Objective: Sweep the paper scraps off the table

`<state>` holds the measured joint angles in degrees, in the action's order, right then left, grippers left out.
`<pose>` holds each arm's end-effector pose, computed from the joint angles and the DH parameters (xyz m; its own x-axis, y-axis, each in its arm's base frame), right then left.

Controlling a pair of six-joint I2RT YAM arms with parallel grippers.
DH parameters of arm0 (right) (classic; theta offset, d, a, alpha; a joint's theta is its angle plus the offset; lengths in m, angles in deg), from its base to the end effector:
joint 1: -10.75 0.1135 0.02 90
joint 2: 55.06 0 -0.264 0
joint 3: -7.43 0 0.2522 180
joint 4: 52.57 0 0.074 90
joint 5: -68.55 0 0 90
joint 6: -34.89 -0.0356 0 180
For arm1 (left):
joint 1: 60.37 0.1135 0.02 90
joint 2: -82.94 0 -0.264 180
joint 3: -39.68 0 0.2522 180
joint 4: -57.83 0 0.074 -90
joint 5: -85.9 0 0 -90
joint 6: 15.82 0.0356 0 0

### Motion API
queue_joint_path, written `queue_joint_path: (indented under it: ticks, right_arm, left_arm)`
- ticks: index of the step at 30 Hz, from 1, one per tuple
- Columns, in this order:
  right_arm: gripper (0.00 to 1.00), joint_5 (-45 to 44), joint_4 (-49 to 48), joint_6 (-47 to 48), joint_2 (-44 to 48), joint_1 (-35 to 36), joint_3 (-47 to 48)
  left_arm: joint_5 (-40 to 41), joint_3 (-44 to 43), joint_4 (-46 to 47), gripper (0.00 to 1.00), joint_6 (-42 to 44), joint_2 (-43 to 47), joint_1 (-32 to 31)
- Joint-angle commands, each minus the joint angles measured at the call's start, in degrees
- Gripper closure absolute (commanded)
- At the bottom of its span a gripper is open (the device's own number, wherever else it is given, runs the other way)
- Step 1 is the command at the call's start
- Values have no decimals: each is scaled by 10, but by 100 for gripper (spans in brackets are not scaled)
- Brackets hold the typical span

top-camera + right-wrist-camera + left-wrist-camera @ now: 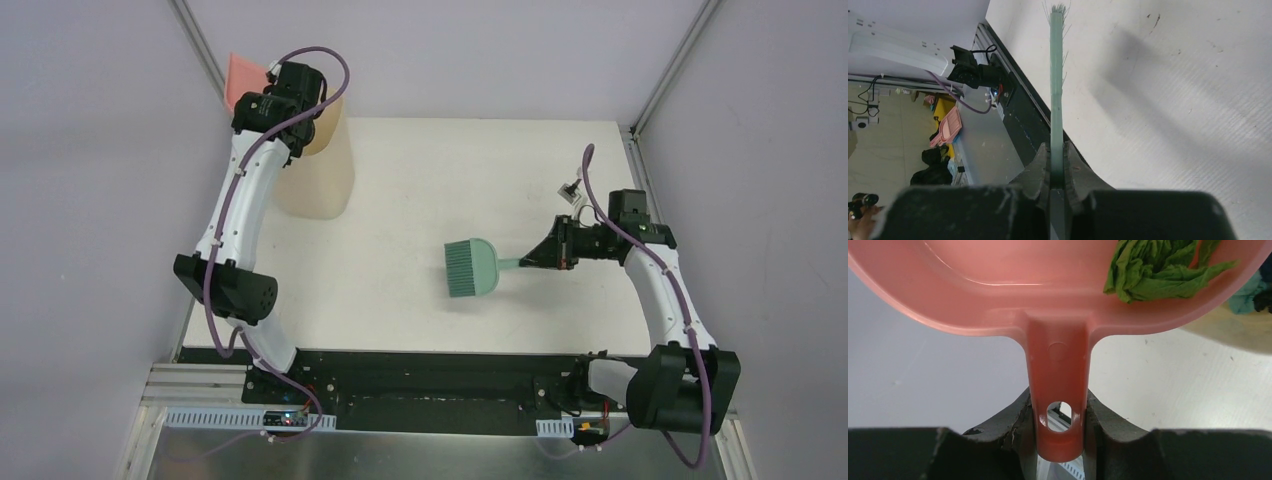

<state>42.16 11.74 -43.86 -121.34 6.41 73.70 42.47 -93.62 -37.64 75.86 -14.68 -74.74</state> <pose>0.2068 0.0163 0.2742 -0.8124 -0.0253 -0.5825 -0.5220 0.4768 0.7073 0.3062 -0.0517 0.4372 -0.8422 0.2366 -0.4846 -0.1587 0.7500 0.6421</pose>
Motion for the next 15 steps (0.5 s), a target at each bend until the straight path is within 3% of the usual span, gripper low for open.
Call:
queue_joint_path:
  ticks: [1, 4, 8, 10, 12, 13, 15]
  right_arm:
    - [100, 34, 27, 41, -22, 20, 40]
    - [100, 32, 27, 43, -27, 37, 37]
    - [100, 28, 28, 42, -41, 42, 40]
    - [100, 26, 29, 43, -40, 42, 42]
    - [100, 25, 30, 44, -39, 42, 44]
    - [100, 23, 31, 45, -38, 42, 44]
    - [100, 18, 34, 49, -36, 42, 44]
  left_arm:
    - [82, -11, 44, 89, 59, -17, 5]
    - [149, 44, 114, 92, 160, -13, 5]
    - [247, 111, 283, 95, 347, -5, 4]
    - [263, 162, 429, 95, 500, 13, 5]
    - [256, 235, 643, 95, 679, 44, 6]
    - [246, 256, 698, 95, 730, 52, 5]
    - [240, 253, 696, 95, 733, 59, 5]
